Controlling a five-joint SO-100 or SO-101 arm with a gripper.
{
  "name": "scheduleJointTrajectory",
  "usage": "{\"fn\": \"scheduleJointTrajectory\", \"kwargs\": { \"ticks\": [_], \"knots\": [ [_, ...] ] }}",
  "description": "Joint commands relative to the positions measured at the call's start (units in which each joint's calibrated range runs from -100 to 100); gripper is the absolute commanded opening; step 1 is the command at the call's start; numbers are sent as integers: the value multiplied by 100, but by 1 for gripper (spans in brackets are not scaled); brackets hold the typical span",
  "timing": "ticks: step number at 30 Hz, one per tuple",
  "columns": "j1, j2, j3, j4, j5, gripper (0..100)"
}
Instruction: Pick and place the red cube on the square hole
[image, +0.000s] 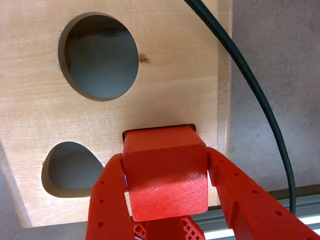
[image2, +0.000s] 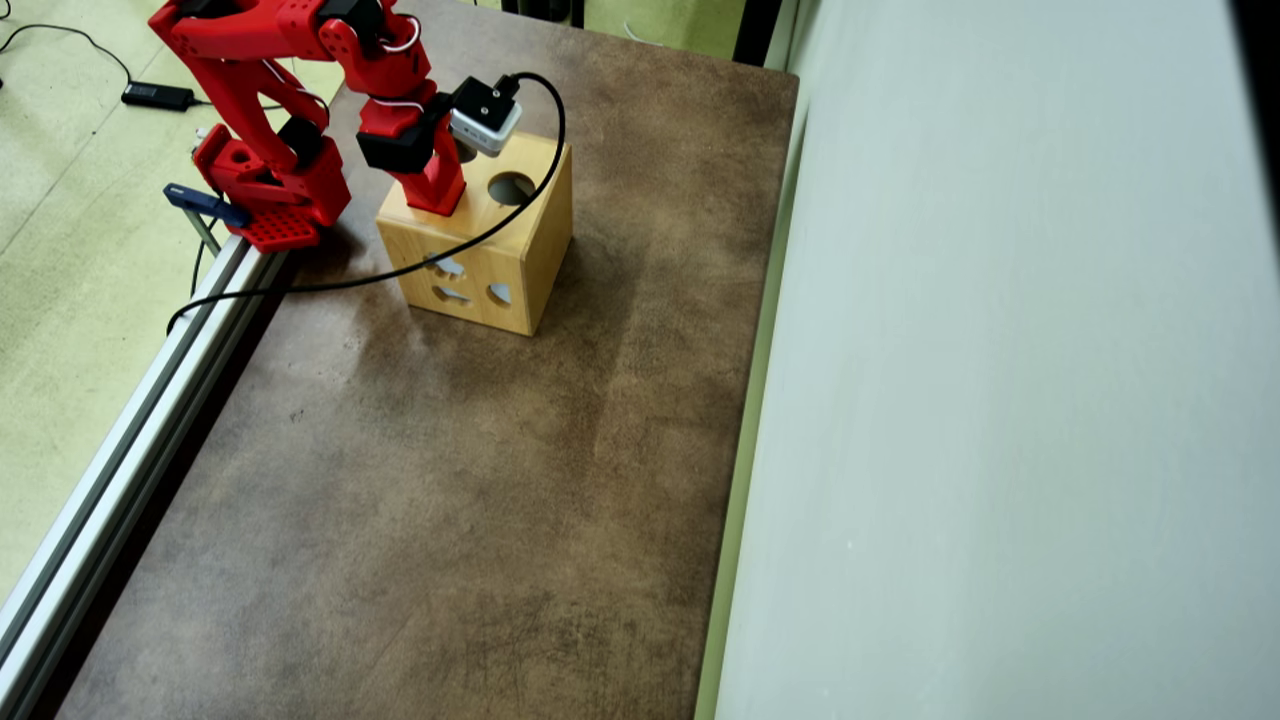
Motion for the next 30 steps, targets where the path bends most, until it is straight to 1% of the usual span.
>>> {"fn": "scheduleJointTrajectory", "kwargs": {
  "ticks": [1, 30],
  "knots": [
    [29, -299, -14, -19, -5, 2],
    [44, -350, -14, -27, -54, 3]
  ]
}}
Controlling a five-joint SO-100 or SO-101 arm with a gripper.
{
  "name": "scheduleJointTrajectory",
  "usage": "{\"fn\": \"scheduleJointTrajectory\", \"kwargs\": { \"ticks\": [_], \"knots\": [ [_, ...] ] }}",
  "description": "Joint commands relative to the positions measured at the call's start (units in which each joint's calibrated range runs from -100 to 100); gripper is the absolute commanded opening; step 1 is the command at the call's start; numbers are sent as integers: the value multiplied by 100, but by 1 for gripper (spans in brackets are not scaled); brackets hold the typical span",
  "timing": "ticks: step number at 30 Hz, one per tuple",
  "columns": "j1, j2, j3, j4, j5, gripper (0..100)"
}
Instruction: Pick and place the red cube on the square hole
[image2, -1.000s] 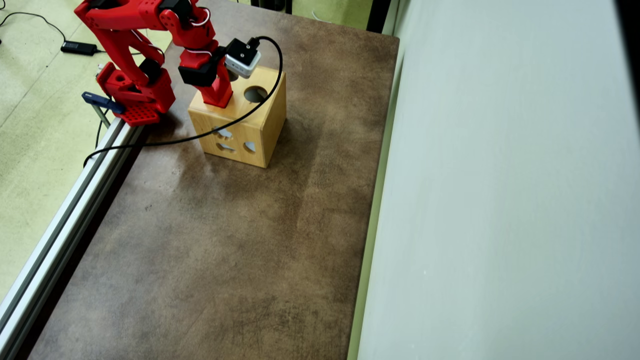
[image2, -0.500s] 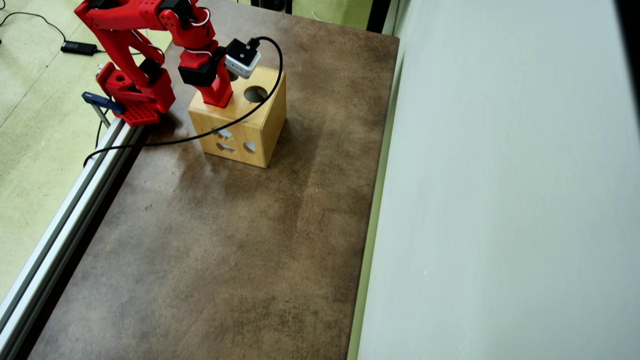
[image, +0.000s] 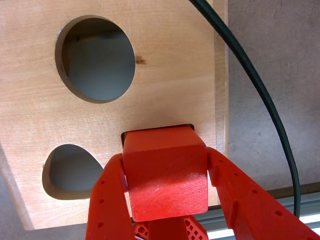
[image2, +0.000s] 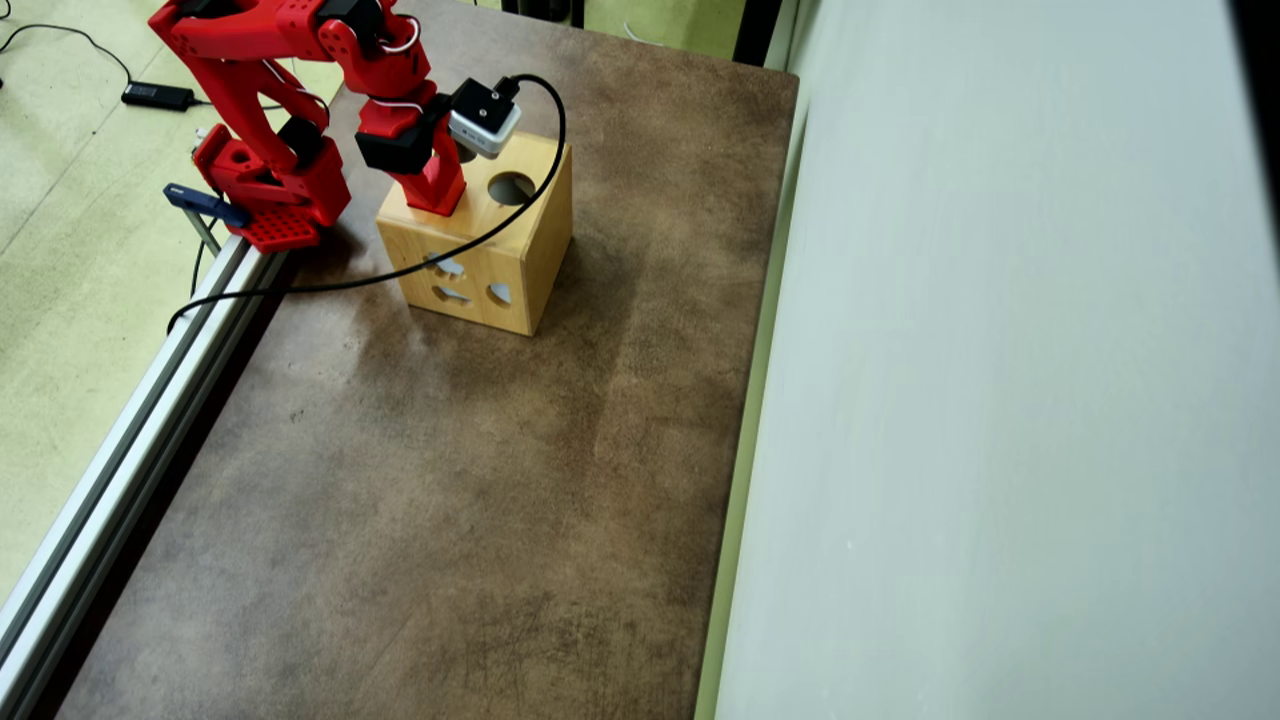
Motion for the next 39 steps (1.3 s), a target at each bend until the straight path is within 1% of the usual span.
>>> {"fn": "scheduleJointTrajectory", "kwargs": {
  "ticks": [1, 7, 9, 16, 23, 27, 35, 37, 39],
  "knots": [
    [22, -358, -14, -27, 0, 3],
    [22, -367, -14, -92, 0, 3],
    [22, -367, -14, -84, 0, 5],
    [22, -367, -14, -35, 0, 20],
    [29, -384, -49, -52, 0, 32],
    [37, -384, -76, -35, -5, 45],
    [37, -392, -94, -27, -10, 80],
    [37, -392, -94, -27, -5, 86],
    [44, -426, -58, -27, -5, 88]
  ]
}}
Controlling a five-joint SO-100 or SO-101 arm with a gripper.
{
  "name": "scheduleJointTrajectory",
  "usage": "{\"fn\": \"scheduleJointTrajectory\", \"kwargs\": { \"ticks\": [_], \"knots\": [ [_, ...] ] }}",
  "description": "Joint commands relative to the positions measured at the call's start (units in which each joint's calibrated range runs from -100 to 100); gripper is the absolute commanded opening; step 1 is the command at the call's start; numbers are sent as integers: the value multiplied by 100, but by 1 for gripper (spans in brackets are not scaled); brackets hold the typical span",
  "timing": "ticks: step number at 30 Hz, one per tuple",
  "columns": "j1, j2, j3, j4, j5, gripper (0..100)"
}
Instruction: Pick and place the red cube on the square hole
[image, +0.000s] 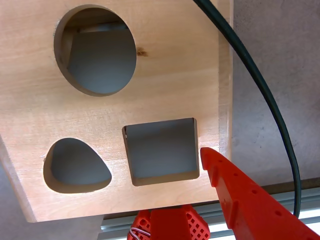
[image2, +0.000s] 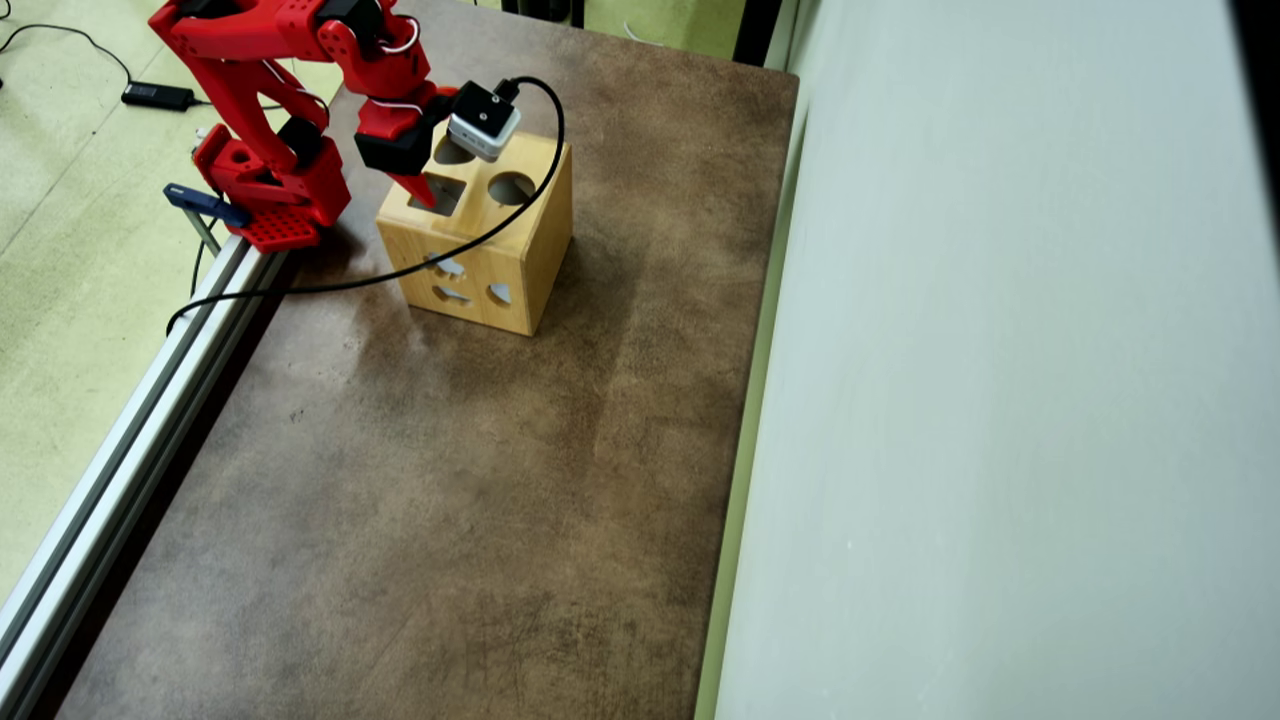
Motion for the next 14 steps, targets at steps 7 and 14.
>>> {"fn": "scheduleJointTrajectory", "kwargs": {
  "ticks": [7, 14],
  "knots": [
    [45, -613, -121, 5, 0, 88],
    [45, -630, -40, 13, 0, 88]
  ]
}}
